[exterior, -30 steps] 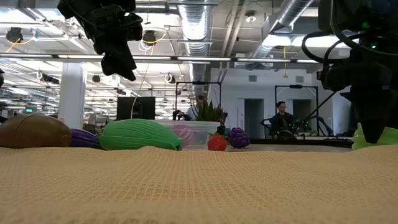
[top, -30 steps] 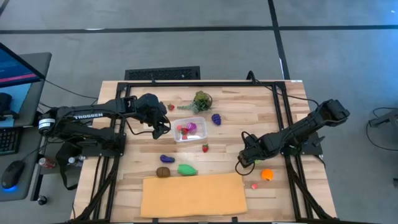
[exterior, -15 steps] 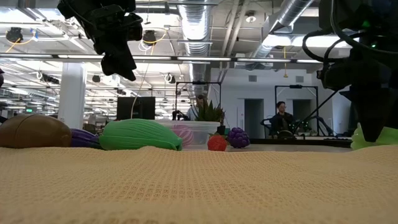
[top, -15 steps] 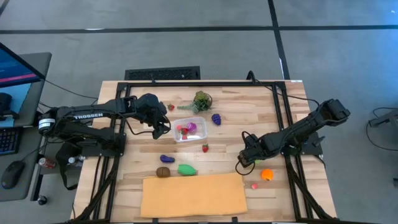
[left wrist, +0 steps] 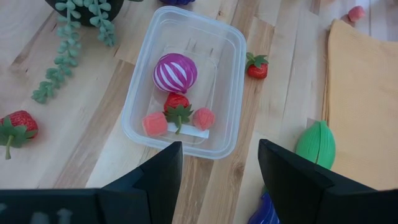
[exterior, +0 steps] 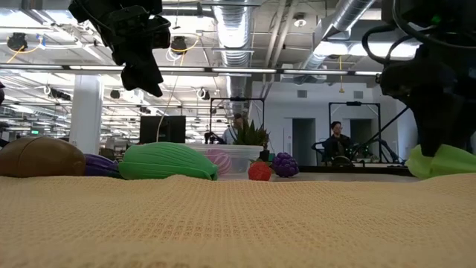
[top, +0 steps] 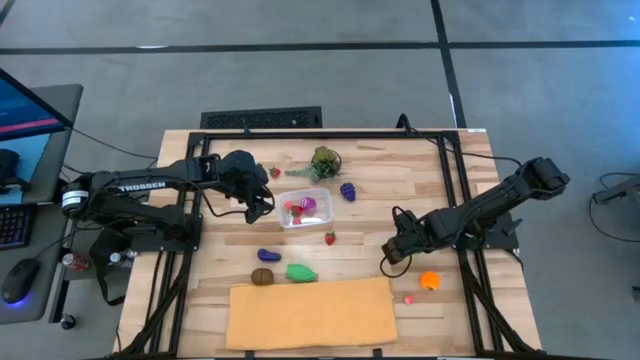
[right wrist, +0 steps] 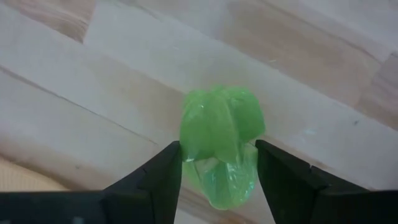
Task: Pick and placing Produce into tupperware
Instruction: Put the green starfruit into the transparent bin
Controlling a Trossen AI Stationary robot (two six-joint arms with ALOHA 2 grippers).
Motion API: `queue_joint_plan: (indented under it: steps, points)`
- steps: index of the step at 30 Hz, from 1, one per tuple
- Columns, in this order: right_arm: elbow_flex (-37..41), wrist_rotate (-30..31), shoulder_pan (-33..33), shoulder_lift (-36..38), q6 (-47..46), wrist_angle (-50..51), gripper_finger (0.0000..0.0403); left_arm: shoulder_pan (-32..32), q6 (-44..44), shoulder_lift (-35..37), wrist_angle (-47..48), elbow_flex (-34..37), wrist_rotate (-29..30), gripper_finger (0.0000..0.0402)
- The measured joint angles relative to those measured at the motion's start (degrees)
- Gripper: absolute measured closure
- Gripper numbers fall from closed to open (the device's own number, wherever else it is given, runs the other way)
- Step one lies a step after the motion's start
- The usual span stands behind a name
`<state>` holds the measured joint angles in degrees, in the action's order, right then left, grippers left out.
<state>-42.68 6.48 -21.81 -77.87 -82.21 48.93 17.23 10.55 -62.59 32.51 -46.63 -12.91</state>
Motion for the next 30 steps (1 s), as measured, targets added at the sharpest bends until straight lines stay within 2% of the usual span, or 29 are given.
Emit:
queue_joint_plan:
  steps: [17,30]
  points:
    - [-0.07,-0.02,0.22,-0.11,0.21,0.02,0.0222,0.00,-0.02,0.00,0.00,0.00,0.00,0.0201]
    - [-0.11,-0.39,0.22,-0.11,1.20,0.02,0.0184,-0.01,-0.02,0.00,0.03,0.00,0.01,0.0201]
